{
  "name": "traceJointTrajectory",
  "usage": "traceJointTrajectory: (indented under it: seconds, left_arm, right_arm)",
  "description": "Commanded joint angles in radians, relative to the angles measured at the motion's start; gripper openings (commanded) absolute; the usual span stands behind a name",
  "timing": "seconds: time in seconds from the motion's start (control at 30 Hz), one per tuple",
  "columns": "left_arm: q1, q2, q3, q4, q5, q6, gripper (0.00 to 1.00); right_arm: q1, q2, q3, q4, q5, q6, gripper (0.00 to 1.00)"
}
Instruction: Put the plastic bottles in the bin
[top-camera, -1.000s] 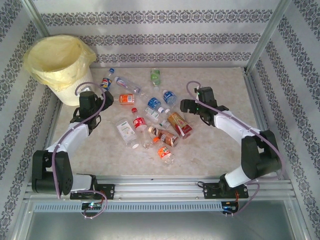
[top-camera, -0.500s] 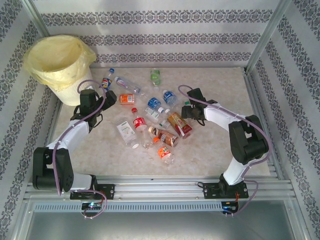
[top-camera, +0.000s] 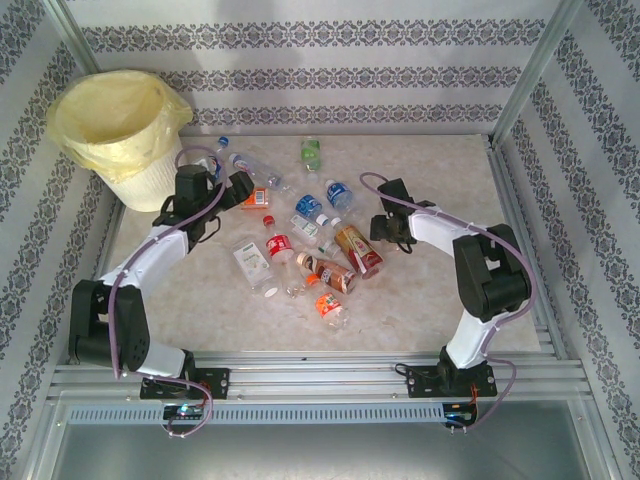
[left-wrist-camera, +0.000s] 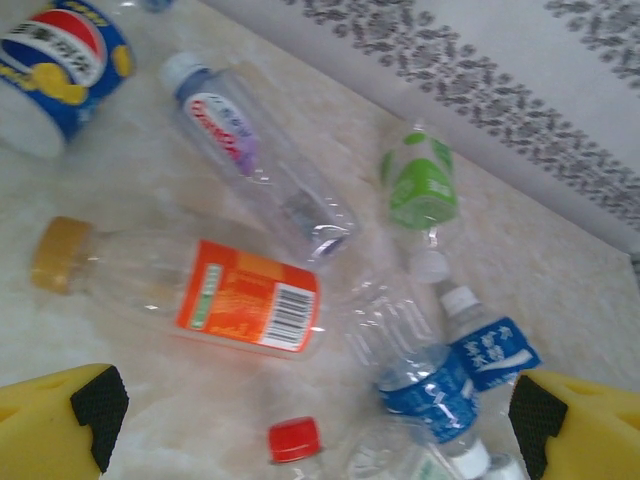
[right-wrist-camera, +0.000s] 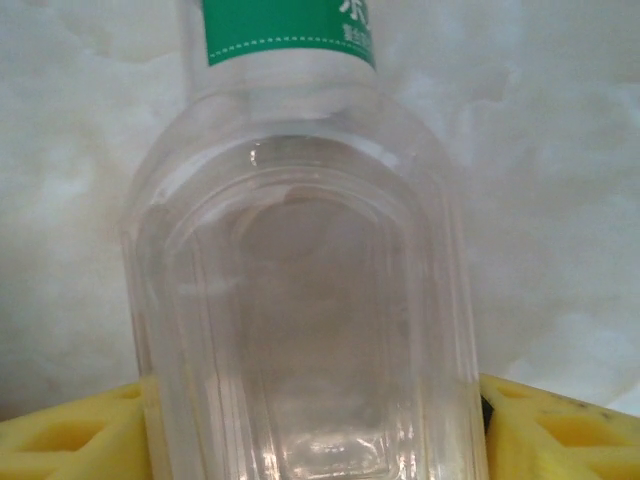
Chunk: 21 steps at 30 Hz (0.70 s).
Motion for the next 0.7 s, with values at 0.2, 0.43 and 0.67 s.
traceJointTrajectory:
  seconds: [0.2,0.43,0.67]
  left_arm:
    - [-0.110,0.058,0.133,0.051,0.145,-0.106,1.00]
    - [-0.230,0.141,0.243,0.119,0.264,-0.135,1.00]
    - [-0.285,0.207,0.337,0.166,0.386,-0.155,1.00]
  right_arm:
    - [-0.005,-0.313,-0.129,0.163,0.094,-0.045,0.59]
    - [0.018,-0.482,-0.211,0.365,-0.076,-0.059,0.49]
    - [0.061,-0.539,-0.243,0.500,-0.305,-0.122,0.48]
